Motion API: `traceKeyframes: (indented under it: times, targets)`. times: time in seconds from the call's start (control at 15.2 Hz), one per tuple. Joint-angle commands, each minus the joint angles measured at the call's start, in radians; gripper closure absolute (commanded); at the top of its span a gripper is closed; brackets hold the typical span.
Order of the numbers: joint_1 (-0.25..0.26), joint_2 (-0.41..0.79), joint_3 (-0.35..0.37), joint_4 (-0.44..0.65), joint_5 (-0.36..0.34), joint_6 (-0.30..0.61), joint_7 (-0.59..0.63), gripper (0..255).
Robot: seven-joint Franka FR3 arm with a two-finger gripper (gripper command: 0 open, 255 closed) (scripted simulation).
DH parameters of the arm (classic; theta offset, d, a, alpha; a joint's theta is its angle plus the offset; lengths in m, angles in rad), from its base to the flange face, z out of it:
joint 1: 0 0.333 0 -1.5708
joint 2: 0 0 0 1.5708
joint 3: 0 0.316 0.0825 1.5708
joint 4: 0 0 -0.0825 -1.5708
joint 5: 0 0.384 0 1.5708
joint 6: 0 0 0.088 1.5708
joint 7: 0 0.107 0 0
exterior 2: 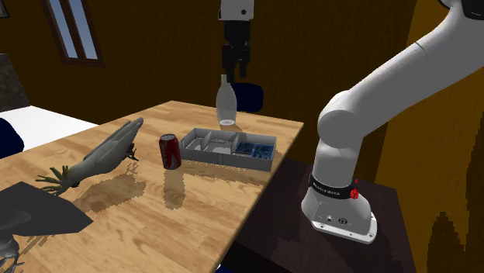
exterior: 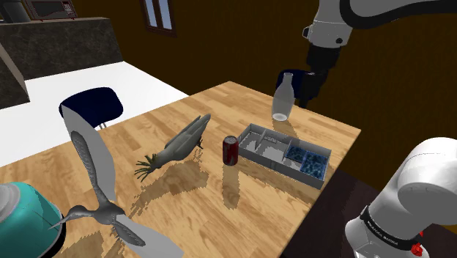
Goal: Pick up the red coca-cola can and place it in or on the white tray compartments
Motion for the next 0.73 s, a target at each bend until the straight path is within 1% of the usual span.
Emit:
traceKeyframes:
  times: [0.0, 0.33, 0.66]
  targets:
    - [0.0, 0.0, 0.0, 0.0, 0.0, 0.0, 0.0, 0]
    - [0.022, 0.154, 0.057, 0.013, 0.026, 0.138, 0.041, 0]
    - [0.038, 0.327, 0.112, 0.06, 0.034, 0.262, 0.085, 0]
